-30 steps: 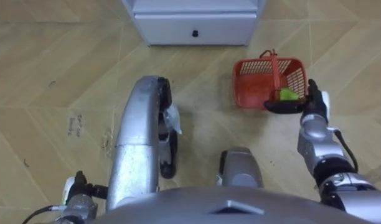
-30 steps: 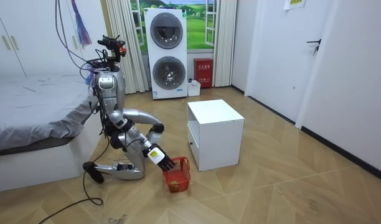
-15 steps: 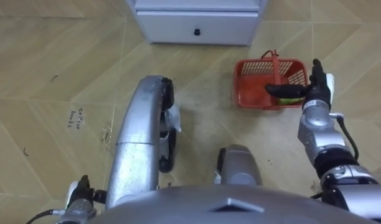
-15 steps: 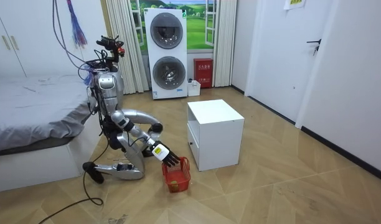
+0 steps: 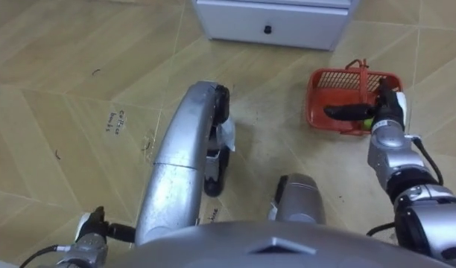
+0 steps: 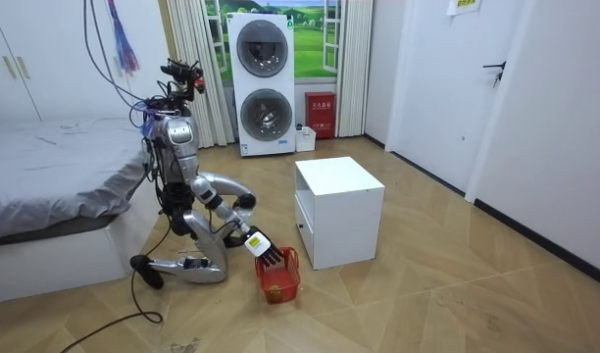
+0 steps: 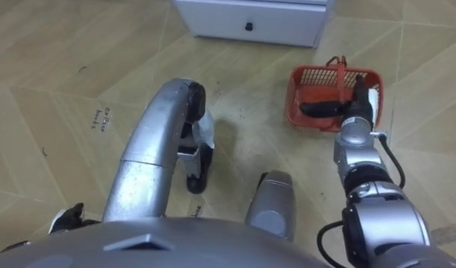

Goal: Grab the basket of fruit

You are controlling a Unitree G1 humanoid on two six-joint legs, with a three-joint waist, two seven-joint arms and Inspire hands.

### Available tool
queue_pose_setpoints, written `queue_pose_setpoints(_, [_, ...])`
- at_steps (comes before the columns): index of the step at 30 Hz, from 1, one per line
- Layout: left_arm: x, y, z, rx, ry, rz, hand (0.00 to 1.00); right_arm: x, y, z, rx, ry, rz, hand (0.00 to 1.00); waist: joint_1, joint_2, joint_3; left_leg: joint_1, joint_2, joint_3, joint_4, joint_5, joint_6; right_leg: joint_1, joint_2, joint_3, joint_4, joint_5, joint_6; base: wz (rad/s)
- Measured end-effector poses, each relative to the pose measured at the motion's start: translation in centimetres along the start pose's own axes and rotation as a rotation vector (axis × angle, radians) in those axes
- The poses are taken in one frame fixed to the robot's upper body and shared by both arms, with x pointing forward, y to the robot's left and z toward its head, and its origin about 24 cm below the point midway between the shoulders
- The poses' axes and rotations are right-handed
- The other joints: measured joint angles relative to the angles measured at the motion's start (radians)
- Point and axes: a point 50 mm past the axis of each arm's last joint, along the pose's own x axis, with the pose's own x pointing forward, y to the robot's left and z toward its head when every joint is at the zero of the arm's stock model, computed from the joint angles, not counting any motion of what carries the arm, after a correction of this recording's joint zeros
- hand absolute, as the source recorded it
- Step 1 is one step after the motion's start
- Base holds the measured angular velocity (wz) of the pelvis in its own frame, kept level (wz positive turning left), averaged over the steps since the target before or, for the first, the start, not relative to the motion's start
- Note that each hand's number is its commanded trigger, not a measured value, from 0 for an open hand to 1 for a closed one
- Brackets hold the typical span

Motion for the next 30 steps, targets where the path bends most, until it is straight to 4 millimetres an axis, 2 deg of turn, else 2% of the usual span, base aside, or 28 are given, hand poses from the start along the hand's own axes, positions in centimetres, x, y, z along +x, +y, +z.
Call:
queue_pose_setpoints(8, [0.0, -0.2, 0.0, 0.018, 0.000, -0.030, 0.00, 0.5, -2.9, -1.1, -0.032, 0.068, -0.028, 0.00, 0.032, 0.009, 0.0046, -0.011, 0.000, 0.003, 0.002, 0.004, 0.007, -0.004, -0.004, -0.009, 0.002, -0.001, 0.002, 0.02])
queue_pose_setpoints(10, [0.0, -0.2, 0.2, 0.017, -0.002, -0.047, 0.00, 0.5, -3.8, -1.7, -0.013, 0.112, -0.050, 0.00, 0.045, 0.007, 0.0052, -0.019, 0.000, 0.017, -0.005, 0.011, 0.014, -0.017, -0.017, -0.006, 0.005, -0.003, 0.004, 0.08])
queue_pose_setpoints(14, [0.0, -0.1, 0.0, 0.031, 0.014, -0.051, 0.00, 0.5, -4.2, -2.2, 0.032, 0.148, -0.057, 0.00, 0.050, 0.007, 0.0068, -0.022, -0.001, 0.026, -0.007, 0.014, 0.019, -0.020, -0.027, -0.010, 0.004, -0.003, 0.005, 0.03])
queue_pose_setpoints(18, [0.1, 0.2, -0.1, 0.043, 0.014, -0.059, 0.00, 0.5, -4.9, -2.5, 0.075, 0.174, -0.059, 0.00, 0.062, 0.012, 0.0050, -0.031, -0.002, 0.028, -0.006, 0.019, 0.027, -0.021, -0.031, -0.021, 0.005, -0.003, 0.005, 0.06])
queue_pose_setpoints(22, [0.0, 0.0, -0.6, 0.082, 0.026, -0.071, 0.00, 0.7, -6.1, -2.1, 0.094, 0.184, -0.080, 0.00, 0.069, 0.021, 0.0078, -0.036, -0.001, 0.034, -0.003, 0.023, 0.035, -0.030, -0.036, -0.019, 0.010, -0.003, 0.005, 0.01])
queue_pose_setpoints(30, [-0.1, -0.1, -1.2, 0.066, 0.043, -0.078, 0.00, 0.8, -6.4, -2.0, 0.146, 0.195, -0.059, 0.00, 0.069, 0.027, 0.0064, -0.036, 0.000, 0.040, -0.005, 0.028, 0.037, -0.032, -0.041, -0.015, 0.017, -0.003, 0.005, 0.00])
